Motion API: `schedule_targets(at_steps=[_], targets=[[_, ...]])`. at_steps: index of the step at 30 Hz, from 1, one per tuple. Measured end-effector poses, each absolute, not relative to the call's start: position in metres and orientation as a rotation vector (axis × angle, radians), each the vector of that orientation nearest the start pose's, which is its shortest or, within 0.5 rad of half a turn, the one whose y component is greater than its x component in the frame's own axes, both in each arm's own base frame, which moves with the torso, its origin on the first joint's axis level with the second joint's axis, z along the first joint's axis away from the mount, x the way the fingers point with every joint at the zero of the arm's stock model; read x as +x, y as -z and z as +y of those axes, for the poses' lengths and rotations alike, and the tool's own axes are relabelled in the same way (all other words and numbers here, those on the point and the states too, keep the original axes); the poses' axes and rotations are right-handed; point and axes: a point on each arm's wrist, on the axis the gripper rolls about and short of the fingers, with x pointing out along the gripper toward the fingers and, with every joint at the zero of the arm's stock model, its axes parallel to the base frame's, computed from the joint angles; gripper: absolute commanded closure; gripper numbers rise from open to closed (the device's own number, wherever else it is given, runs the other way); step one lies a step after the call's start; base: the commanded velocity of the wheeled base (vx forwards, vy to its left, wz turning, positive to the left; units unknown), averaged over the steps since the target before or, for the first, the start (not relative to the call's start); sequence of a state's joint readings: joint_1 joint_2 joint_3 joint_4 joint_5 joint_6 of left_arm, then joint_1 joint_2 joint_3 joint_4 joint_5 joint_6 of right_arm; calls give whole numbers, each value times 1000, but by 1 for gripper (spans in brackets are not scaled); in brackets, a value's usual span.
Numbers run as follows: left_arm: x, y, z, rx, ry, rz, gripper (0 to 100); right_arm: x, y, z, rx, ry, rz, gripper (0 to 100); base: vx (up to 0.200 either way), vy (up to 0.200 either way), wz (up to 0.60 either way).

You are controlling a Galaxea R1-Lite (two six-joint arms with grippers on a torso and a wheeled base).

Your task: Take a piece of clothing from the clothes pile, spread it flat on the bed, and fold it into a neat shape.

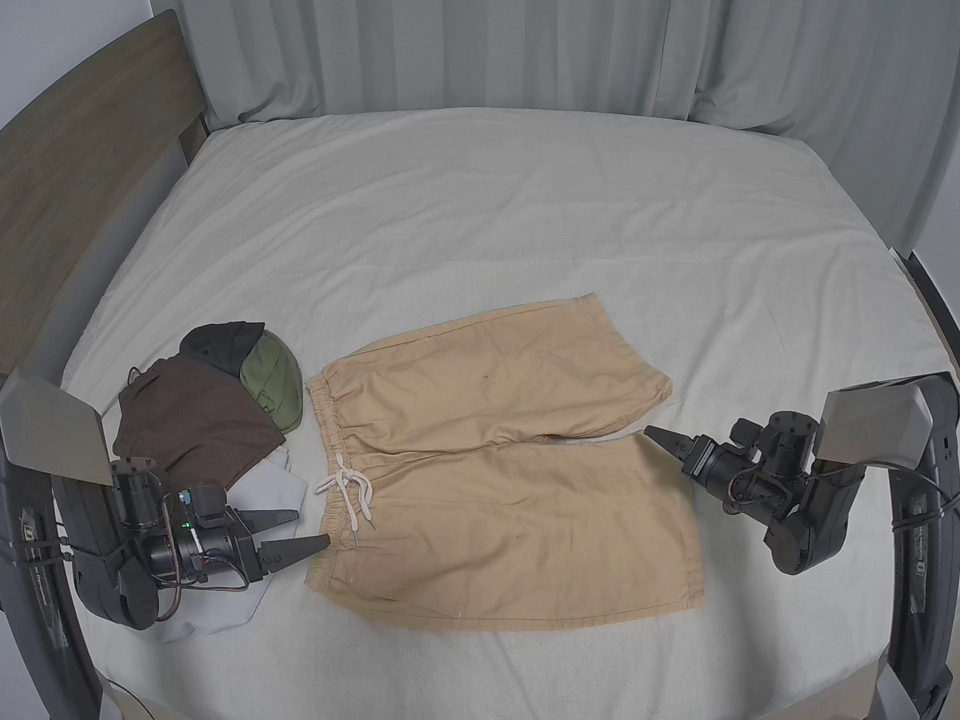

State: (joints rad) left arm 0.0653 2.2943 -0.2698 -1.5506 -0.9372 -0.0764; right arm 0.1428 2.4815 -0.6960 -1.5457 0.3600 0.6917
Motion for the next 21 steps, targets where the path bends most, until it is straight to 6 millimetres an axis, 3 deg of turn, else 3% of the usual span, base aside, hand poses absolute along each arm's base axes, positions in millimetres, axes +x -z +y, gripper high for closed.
schedule_targets(at_steps=[21], targets=[[276,14,0,-311,837,473,0,368,-1,46,694,-386,324,0,0,0,0]])
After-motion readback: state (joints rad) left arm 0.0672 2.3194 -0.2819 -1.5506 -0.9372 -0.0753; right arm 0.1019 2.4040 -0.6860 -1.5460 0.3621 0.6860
